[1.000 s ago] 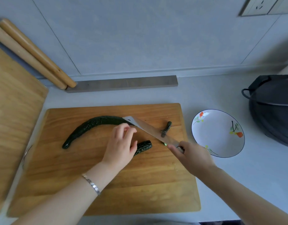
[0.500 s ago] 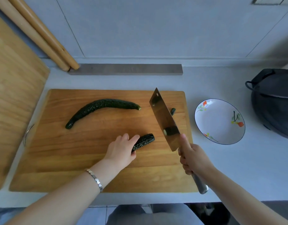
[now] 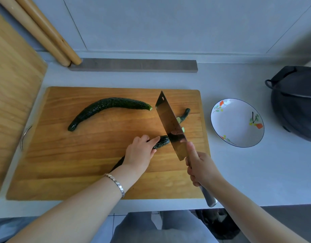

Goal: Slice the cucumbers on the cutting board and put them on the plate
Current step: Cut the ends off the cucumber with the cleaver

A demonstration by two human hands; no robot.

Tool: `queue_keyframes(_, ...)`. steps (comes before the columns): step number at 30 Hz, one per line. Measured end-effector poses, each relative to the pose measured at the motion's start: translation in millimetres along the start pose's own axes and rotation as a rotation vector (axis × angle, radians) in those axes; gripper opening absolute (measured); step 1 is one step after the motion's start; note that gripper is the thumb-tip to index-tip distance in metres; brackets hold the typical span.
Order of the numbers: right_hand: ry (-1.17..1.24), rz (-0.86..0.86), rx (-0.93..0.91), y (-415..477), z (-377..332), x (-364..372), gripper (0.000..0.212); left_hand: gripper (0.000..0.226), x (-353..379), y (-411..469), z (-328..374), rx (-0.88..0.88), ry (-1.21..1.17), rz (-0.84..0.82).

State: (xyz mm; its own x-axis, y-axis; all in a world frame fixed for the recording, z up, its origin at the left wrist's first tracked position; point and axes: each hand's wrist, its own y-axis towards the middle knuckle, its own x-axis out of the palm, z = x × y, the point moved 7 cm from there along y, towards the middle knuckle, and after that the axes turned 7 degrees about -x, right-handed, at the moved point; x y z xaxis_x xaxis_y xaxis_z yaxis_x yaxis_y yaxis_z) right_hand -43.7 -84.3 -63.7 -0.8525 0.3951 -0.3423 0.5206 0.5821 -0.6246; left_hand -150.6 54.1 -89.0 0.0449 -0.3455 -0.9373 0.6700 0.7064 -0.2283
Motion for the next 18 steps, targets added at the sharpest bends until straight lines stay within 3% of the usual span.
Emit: queue_keyframes(18,-0.128,0.047,-0.041,6.6,-6.7,8.8,0.062,0.046,0.7,-0.3,3.8,0.043,0.043,-0.003)
